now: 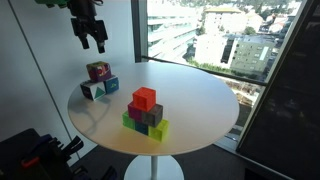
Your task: Put the orange plush block on the table
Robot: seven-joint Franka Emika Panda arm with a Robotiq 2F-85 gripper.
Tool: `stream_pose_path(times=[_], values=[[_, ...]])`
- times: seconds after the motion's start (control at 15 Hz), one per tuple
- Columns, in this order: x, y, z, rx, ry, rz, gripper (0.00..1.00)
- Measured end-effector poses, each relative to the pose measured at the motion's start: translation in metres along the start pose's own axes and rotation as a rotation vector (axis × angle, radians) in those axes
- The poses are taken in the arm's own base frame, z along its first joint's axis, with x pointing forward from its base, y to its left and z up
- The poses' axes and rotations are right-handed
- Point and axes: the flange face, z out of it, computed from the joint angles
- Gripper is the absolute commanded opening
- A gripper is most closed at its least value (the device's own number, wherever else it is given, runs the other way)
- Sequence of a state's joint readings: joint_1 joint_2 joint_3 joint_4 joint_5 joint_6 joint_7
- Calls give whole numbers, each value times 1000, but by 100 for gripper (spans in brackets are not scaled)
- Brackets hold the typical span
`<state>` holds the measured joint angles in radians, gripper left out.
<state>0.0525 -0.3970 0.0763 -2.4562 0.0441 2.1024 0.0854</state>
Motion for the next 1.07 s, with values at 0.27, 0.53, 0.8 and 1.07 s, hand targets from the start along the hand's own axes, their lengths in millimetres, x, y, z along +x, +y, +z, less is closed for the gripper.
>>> stream_pose_path(times=[0.27,0.53,0.8,1.07], values=[[9,-20,0,13,-2,7,100],[15,-37,3,24,-12,-1,100],[19,-47,6,31,-20,-14,100],[20,-48,6,31,-20,-16,100]])
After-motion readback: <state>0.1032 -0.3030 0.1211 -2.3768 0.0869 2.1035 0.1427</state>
